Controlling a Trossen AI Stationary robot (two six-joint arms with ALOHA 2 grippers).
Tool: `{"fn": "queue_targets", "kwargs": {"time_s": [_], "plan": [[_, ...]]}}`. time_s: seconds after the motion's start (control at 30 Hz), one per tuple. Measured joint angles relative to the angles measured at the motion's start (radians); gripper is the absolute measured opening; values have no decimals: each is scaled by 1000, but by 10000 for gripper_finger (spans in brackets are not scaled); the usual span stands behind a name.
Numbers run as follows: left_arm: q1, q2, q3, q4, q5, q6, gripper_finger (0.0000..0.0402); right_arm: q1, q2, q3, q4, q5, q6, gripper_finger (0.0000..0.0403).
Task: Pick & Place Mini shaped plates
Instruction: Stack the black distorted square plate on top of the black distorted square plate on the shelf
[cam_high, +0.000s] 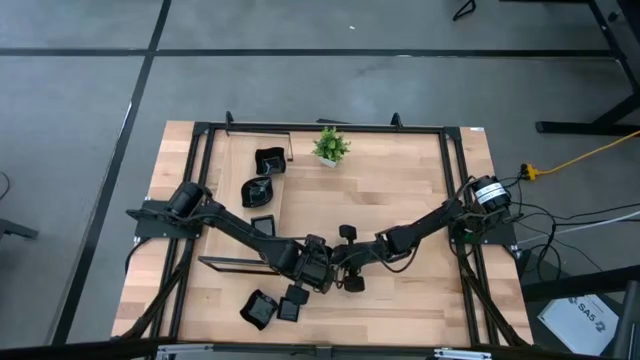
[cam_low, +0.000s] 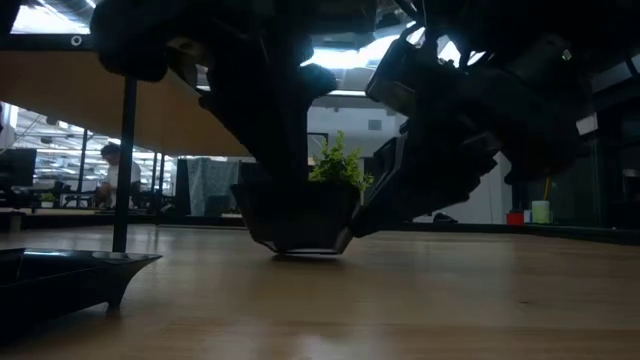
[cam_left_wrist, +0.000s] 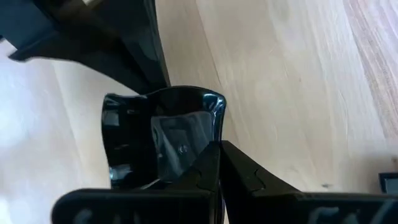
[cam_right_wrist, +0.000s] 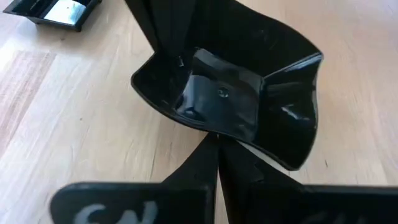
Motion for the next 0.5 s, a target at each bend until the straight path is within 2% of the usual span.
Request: {"fn": "queue_targets", "kwargs": {"time_s": [0.5], "plan": [[-52,0,6,-21,-245,18,2,0,0,0,31,-31,16,13]]}}
